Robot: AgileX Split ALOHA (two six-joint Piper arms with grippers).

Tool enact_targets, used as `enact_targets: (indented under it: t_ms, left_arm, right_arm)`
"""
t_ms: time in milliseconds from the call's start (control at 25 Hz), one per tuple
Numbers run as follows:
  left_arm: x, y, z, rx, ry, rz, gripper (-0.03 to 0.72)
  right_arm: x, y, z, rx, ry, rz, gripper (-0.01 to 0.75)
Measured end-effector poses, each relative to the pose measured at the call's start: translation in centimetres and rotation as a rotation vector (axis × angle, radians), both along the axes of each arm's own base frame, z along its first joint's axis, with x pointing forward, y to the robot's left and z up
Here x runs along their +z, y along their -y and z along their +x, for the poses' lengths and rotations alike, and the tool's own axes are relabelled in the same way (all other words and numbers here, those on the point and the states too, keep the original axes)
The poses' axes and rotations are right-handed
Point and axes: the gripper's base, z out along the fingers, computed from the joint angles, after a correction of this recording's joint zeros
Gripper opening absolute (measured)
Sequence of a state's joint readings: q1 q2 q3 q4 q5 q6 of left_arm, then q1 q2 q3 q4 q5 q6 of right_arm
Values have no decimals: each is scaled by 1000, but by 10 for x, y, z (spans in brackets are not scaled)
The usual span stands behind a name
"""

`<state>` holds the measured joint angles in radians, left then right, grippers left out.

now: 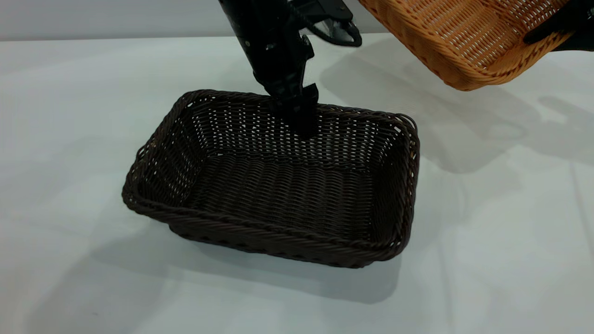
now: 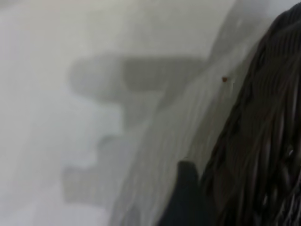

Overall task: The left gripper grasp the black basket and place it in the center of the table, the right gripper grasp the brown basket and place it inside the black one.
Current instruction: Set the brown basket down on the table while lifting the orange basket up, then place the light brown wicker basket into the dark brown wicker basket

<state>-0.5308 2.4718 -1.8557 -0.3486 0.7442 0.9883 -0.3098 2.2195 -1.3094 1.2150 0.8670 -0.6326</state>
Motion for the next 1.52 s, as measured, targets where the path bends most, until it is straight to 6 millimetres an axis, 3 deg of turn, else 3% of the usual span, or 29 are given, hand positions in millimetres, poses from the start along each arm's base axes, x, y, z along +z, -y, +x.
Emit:
enact_targets:
  t_ms: [160,280,480,600,760,920,1080,1360,1520]
  left_arm:
    - [31,-8,7,76,42,-3,582]
    - [55,-28,12,184,15,18,584]
    - [84,-89,27,384,-68,46,584]
    - [97,-131,39,503,-83,17,584]
    - [103,-186,52,646,-91,-33,584]
    - [104,-227,60,751,-83,-69,584]
    - [104,-248,62,784,-63,-81,584]
    - [105,-250,63,708,-28,-81,584]
    - [105,-248,64,683,-21,-93,584]
  right_arm:
    - [3,-1,-1,10,4,3,76]
    - [16,-1,-2,35,25,-21,76]
    - [51,-5,-11,93,18,-69,76]
    - [61,-14,-18,137,-43,-108,76]
    - [62,-43,-25,247,-135,-158,76]
    - [63,-87,-31,394,-179,-150,76]
    - [64,-126,-38,488,-215,-138,76]
    - [62,-190,-52,583,-230,-183,76]
    - [58,-209,-58,608,-244,-213,76]
